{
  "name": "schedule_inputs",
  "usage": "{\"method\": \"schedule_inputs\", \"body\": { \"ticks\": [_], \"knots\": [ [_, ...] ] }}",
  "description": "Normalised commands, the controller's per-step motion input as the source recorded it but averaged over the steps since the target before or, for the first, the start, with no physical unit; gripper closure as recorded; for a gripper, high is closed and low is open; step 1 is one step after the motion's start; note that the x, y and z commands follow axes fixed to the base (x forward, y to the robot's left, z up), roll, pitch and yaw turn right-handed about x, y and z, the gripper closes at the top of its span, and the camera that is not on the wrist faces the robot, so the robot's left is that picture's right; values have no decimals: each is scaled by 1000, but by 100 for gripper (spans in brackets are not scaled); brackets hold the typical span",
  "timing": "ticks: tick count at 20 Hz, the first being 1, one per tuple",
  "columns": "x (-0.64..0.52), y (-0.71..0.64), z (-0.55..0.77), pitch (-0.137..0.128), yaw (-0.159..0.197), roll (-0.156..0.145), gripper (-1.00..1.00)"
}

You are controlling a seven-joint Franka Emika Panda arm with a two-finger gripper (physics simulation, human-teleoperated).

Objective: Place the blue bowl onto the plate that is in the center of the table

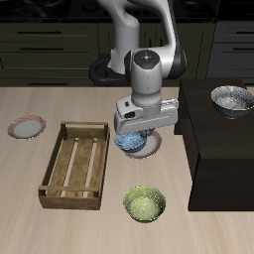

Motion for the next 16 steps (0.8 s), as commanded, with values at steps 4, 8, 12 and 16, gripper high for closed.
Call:
{"method": "schedule_inputs", "body": {
  "ticks": [4,8,12,16],
  "knots": [
    [-31,126,-151,-2,27,20,100],
    [-112,265,190,-57,29,68,-100],
    [7,14,121,11,-36,11,-100],
    [-157,162,178,-24,30,25,-100]
  ]
}}
